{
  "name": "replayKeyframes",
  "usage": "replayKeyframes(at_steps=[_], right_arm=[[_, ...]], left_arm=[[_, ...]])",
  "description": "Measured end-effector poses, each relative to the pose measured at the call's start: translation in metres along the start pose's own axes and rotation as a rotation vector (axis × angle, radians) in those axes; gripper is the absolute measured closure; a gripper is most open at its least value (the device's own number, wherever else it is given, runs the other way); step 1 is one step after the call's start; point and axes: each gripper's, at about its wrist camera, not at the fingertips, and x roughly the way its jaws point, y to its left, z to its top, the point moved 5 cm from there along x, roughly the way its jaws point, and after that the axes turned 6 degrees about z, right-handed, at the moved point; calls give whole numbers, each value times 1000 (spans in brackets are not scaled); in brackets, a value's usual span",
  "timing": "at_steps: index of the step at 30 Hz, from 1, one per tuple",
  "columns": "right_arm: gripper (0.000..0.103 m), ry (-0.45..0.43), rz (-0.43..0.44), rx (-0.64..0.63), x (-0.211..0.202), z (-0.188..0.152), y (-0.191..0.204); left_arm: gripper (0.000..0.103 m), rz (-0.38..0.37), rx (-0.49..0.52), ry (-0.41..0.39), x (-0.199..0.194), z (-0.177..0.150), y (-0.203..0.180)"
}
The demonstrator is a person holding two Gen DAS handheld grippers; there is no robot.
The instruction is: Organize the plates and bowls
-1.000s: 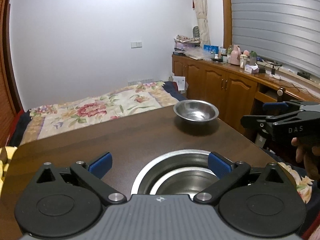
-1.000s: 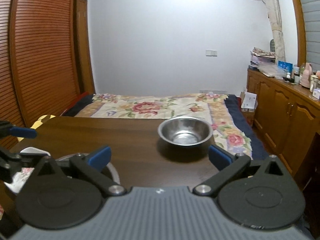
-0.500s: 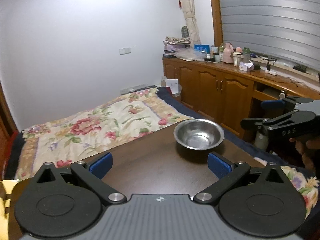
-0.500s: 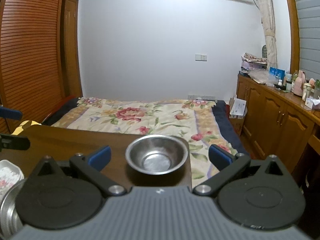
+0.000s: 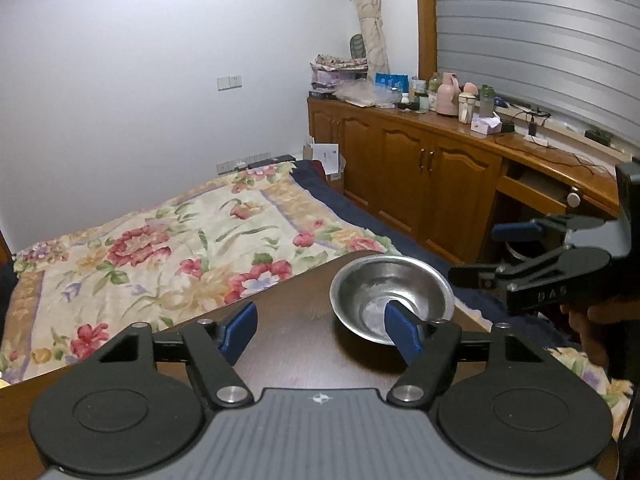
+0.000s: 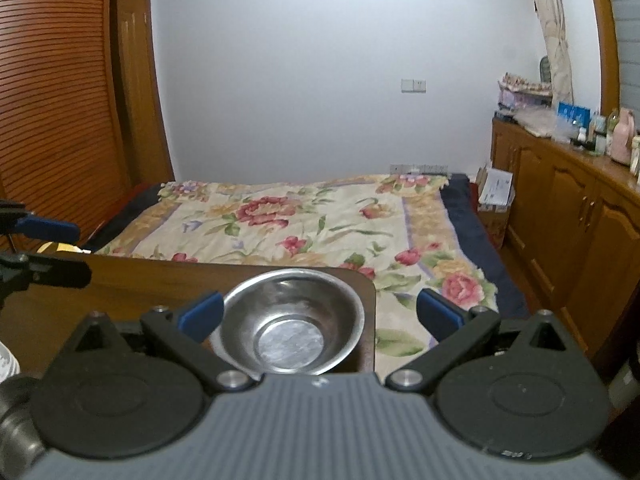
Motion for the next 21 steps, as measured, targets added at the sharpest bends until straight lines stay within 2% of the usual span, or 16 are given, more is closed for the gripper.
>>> replayKeyframes(at_steps=[2,4,8,18,21], right_arm=[[18,18,7,13,8,-1,-4],[19,34,19,28,16,-4,-7],[34,59,23,39,27,-7,-10],[44,111,53,102,39,-21,-23],[51,123,71,123,40,-23,-24]], left_arm=[[33,-9,2,10,10,3,-1],[36,-16,2,29,22,5,-2],[45,-29,9,73,46,7,-4],[59,-81,20,169,95,5,-10],[62,-98,7,191,106,3,-12]])
